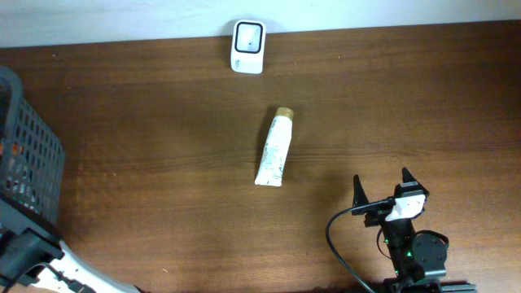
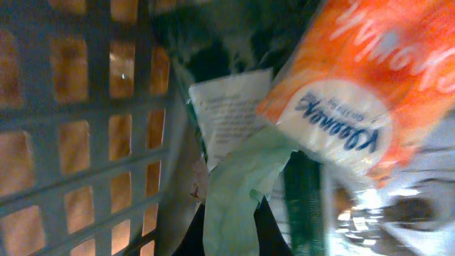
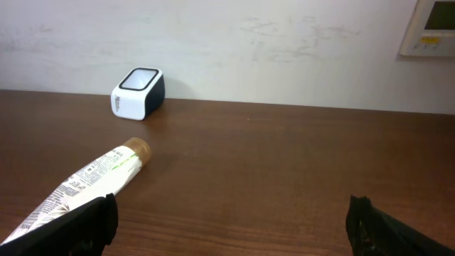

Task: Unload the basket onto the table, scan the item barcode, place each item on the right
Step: 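Reach the left gripper into the basket and grasp the mint-green packet, then carry the green packet and place it beside the white tube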

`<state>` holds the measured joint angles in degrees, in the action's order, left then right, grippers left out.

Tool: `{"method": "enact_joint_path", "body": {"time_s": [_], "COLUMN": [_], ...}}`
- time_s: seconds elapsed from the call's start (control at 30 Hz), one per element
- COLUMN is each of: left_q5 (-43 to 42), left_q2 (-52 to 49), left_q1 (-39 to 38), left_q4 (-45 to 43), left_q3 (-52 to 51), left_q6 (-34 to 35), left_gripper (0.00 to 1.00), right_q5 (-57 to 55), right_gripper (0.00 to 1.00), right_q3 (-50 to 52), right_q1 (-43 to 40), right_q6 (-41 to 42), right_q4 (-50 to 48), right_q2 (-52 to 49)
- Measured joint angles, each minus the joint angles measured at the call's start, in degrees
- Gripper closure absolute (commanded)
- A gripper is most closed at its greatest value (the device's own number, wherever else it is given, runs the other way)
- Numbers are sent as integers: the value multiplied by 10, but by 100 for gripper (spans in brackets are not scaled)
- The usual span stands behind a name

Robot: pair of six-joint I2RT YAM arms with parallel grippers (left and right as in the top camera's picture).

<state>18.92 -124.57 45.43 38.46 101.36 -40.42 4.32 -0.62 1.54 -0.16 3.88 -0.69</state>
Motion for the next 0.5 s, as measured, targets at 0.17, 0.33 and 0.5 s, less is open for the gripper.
{"method": "enact_joint_path", "body": {"time_s": [0.17,0.33,0.5], "left_q5": [-4,-5,-19], "left_q2": [73,205,331], "left_q1": [-43,-55,-78], "left_q4": [-2,-21,-51], "left_q3": [0,1,14], "left_q6": [47,113,188], "left_gripper": [100,100,100], "right_q5": [0,0,0], "right_gripper": [2,2,2], "right_q3": [0,0,0], "right_q1": [0,0,0], "right_q6": [0,0,0], "right_q4": [0,0,0], "right_q2": [0,0,0]}}
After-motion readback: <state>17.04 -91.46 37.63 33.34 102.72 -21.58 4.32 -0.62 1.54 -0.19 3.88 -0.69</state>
